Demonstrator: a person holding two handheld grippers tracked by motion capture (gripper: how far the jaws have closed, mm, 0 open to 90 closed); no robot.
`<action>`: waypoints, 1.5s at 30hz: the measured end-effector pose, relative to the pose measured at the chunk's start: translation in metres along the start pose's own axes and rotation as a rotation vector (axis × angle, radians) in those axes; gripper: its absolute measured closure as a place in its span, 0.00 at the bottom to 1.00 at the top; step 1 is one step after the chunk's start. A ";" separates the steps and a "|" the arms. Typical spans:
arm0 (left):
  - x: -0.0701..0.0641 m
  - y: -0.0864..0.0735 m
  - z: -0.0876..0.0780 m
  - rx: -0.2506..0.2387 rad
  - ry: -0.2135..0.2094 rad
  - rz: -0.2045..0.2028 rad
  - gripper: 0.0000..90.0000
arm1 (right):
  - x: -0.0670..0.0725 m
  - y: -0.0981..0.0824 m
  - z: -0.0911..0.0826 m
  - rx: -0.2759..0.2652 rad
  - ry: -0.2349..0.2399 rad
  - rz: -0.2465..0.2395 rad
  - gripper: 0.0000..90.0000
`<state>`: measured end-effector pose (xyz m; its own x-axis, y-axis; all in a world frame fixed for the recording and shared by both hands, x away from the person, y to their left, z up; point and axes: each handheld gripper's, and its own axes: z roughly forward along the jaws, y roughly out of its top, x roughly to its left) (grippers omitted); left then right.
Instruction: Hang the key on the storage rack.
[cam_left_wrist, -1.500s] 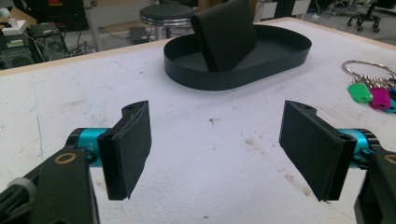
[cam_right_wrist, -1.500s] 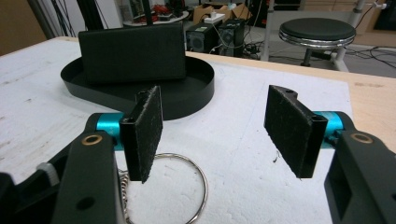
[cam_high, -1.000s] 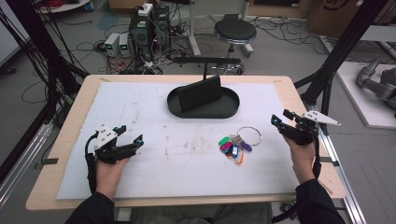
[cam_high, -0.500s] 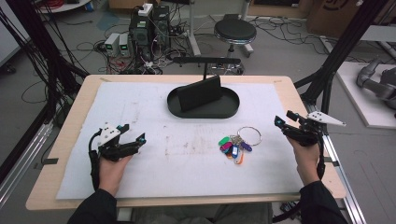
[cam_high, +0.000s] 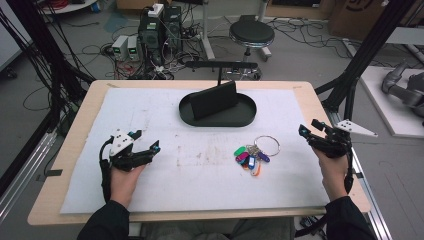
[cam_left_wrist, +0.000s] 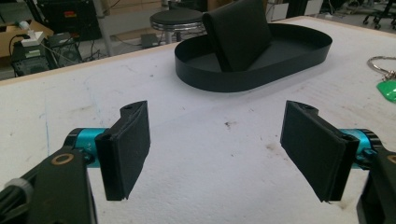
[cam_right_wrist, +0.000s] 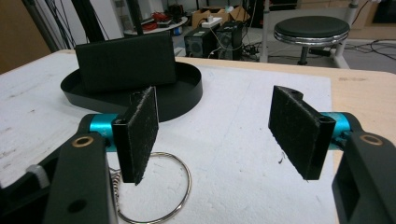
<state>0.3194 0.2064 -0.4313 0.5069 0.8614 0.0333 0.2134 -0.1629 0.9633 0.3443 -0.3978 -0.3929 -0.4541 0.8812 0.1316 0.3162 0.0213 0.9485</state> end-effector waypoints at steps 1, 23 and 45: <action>0.001 0.000 0.000 0.001 -0.002 0.003 0.27 | 0.000 0.000 0.000 0.000 0.000 0.000 0.38; 0.000 0.000 0.004 0.029 -0.062 0.036 0.26 | 0.021 -0.024 0.053 0.285 0.002 -0.071 0.48; 0.003 -0.002 -0.006 0.026 -0.044 0.044 0.26 | 0.030 -0.043 0.081 0.466 -0.057 -0.170 0.94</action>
<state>0.3152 0.2128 -0.4319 0.5522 0.8314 0.0630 0.2116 -0.2129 0.9539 0.3845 -0.3338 -0.4529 -0.4890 0.8713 -0.0417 0.5864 0.3638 0.7238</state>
